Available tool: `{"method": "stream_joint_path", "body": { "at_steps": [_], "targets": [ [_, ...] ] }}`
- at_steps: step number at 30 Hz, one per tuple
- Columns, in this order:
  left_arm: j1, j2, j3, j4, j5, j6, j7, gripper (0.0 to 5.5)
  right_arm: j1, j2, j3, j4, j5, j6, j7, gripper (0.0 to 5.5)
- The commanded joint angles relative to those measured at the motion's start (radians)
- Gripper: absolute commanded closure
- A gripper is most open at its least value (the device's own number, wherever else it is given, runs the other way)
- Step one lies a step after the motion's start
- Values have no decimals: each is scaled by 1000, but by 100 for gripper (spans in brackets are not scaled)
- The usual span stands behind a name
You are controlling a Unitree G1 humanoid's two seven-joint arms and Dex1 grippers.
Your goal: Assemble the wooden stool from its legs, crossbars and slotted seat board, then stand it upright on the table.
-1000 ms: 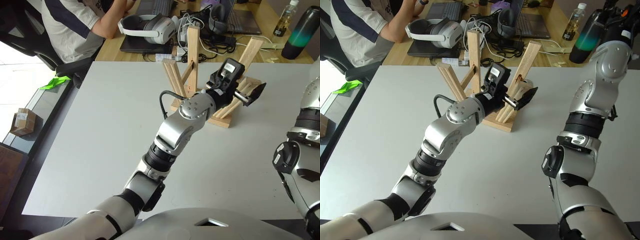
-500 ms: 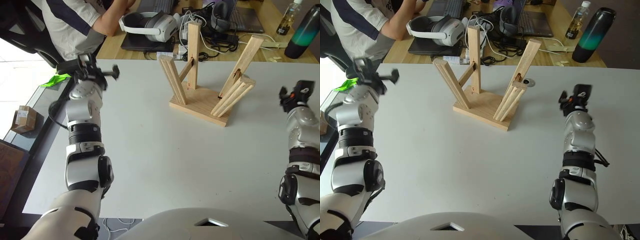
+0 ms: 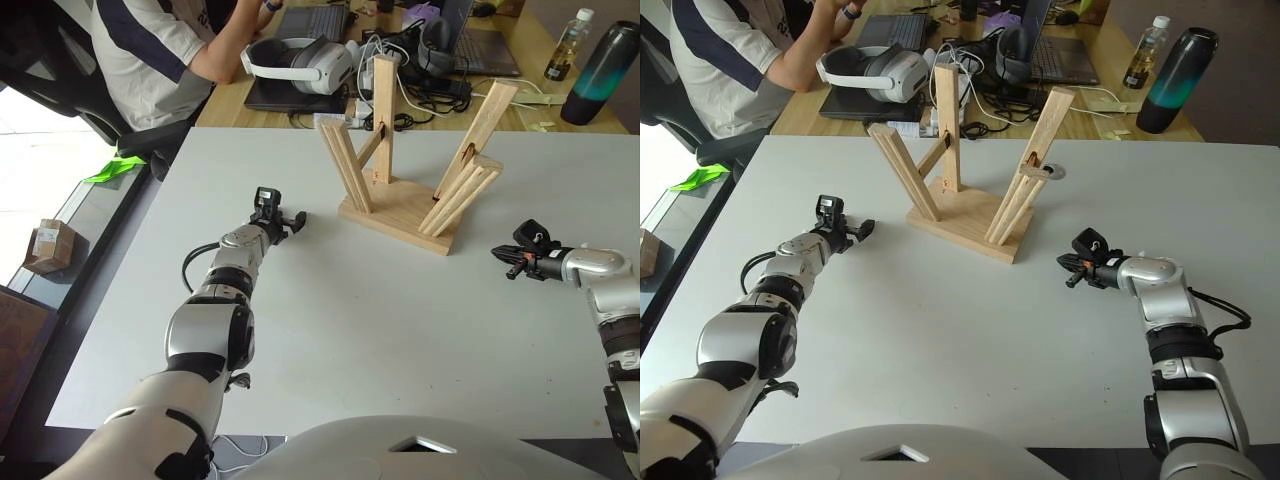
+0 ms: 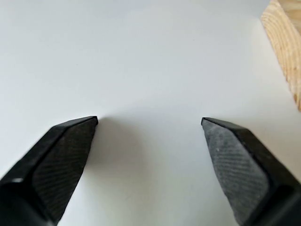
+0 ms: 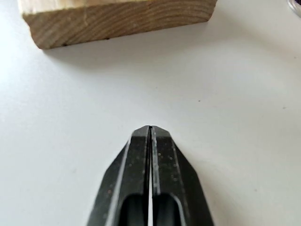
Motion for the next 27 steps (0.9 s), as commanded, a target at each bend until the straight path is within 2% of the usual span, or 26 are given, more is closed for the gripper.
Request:
{"method": "stream_joint_path", "body": {
  "at_steps": [1, 4, 6, 12, 16, 19, 27],
  "targets": [
    [-50, -31, 66, 33, -49, 30, -4, 140, -27, 109, -12, 92, 59, 81, 29, 545],
    [-79, -47, 120, 36, -93, 27, -7, 140, -137, 172, -110, 240, 121, 97, -78, 545],
    [-97, -53, 121, 39, -87, 33, -5, 140, -169, 190, -115, 296, 108, 64, -119, 545],
    [-72, -38, -28, 56, 103, 21, 137, 140, -147, 181, -56, 312, 27, -55, -156, 545],
    [-93, -56, 60, 46, 26, -67, 116, 140, -176, 199, -112, 330, 44, -246, -241, 545],
    [-111, -65, 103, 46, -14, -79, 76, 193, -196, 211, -138, 339, 66, -299, -233, 550],
    [-102, -61, 65, 62, 37, 9, 82, 309, -212, 196, -111, 390, 26, -301, -173, 550]
  ]
}}
